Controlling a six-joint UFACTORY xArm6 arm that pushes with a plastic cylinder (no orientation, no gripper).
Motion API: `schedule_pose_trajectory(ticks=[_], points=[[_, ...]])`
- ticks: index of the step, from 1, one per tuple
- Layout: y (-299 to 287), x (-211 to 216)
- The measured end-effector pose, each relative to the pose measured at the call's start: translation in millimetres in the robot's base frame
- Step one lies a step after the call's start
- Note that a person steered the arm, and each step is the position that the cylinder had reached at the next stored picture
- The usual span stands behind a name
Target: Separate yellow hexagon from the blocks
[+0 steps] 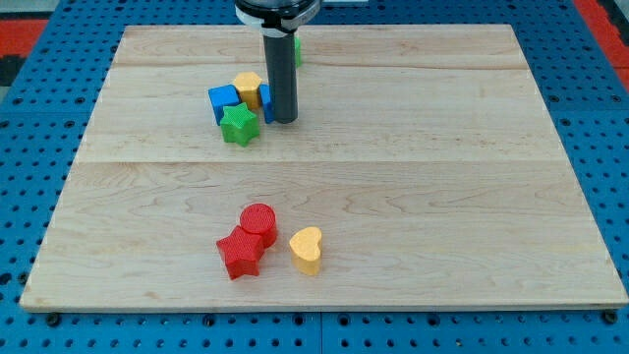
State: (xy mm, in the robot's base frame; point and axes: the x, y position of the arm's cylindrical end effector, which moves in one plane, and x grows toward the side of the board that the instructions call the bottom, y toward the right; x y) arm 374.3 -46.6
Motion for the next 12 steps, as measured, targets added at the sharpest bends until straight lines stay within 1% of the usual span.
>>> schedule_pose_trajectory(ticks=[1,2,3,4,5,6,7,8,9,12], points=[[-50,5],[-77,4],[-85,-3],[-78,7],[-64,1],[-50,-16],[-35,-21],[-63,-30],[-64,-50],[-64,-61]])
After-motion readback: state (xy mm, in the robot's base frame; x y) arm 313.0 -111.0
